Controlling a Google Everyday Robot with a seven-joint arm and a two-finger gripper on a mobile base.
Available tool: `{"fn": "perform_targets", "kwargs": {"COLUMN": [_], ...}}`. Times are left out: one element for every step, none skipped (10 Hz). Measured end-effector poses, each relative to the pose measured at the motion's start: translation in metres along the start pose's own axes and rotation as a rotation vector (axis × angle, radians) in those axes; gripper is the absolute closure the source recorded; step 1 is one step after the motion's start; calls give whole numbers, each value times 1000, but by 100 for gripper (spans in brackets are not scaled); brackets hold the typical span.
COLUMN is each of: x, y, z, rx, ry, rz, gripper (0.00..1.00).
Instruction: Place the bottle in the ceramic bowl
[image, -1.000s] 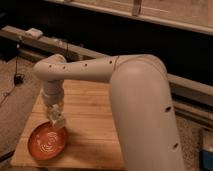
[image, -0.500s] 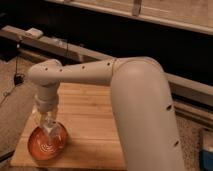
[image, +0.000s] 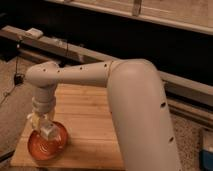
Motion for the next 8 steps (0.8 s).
{"fn": "perform_targets", "kwargs": {"x": [0, 0, 0, 0, 0, 0, 0, 0], "y": [1, 2, 2, 2, 1, 1, 1, 1], "z": [1, 2, 2, 2, 1, 1, 1, 2], "rx": [-5, -11, -18, -19, -20, -20, -20, -20], "ry": [2, 1, -1, -2, -3, -3, -3, -3], "rz": [-7, -12, -15, -14, -13, -12, -12, -13], "gripper": [21, 20, 20, 20, 20, 20, 20, 20]}}
